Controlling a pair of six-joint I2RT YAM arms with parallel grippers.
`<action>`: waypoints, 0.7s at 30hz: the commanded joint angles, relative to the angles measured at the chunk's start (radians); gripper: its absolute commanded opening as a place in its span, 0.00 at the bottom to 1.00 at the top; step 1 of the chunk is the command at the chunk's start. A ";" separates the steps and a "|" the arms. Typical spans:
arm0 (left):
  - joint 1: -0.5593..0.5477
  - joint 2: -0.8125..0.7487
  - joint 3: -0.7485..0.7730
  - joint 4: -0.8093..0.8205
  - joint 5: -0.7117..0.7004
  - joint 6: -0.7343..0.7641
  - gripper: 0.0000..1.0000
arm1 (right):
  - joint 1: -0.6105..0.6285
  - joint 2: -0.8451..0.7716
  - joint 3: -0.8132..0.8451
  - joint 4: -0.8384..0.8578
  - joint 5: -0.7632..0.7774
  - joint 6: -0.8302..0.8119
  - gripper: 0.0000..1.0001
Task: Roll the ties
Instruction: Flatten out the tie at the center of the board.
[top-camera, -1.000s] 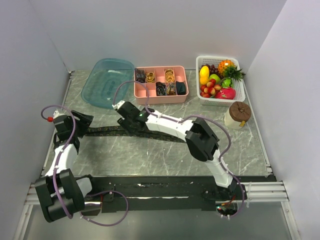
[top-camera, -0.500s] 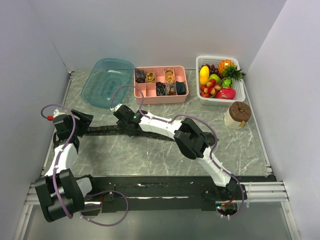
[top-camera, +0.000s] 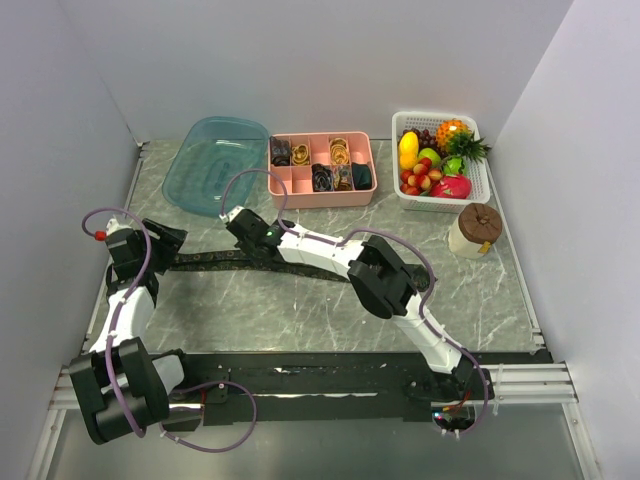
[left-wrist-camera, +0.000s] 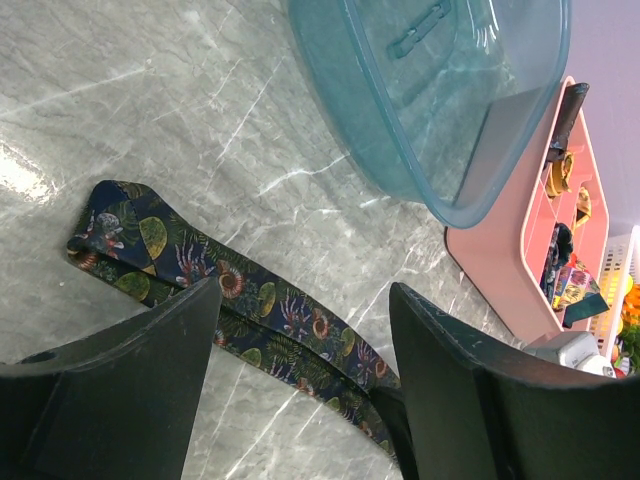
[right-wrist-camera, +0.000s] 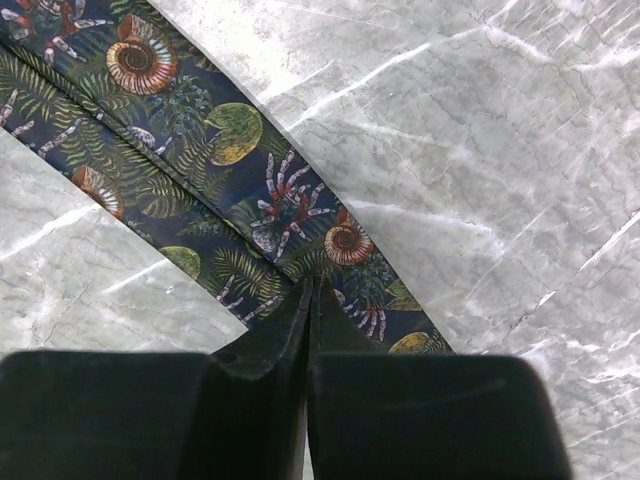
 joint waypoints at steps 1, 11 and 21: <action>-0.001 0.003 0.036 0.005 0.012 0.015 0.74 | -0.008 -0.007 -0.011 0.050 0.021 -0.006 0.00; -0.001 0.009 0.027 0.016 0.014 0.019 0.74 | -0.005 -0.124 -0.127 0.107 0.025 -0.005 0.00; -0.003 0.014 0.017 0.022 0.014 0.020 0.75 | -0.001 -0.220 -0.223 0.147 0.039 0.007 0.00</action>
